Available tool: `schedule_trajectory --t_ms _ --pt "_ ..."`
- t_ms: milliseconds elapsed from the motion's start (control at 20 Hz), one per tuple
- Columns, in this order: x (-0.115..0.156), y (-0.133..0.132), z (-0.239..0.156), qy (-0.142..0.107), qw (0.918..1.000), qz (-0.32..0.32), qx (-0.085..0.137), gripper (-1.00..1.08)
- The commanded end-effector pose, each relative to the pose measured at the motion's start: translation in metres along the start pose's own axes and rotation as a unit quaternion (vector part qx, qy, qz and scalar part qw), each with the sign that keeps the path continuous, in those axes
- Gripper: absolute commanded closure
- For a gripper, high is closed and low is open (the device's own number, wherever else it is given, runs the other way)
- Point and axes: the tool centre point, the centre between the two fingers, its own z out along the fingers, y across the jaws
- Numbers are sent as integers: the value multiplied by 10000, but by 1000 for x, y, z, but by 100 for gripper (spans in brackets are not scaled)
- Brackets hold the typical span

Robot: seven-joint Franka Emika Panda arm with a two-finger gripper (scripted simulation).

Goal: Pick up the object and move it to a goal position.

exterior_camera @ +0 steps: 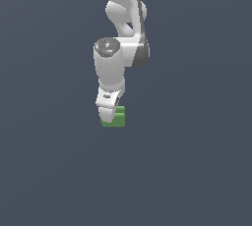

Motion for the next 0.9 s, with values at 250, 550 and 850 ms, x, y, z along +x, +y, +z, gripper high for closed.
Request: schedule_trajectory --t_ms 250,550,850 --pt "-11 1 1 -14 9973 -736 -42 -92" --pt "-16 1 1 -22 9943 -1066 -60 -92" --pt "-17 1 1 -25 9930 -1176 -66 -92"
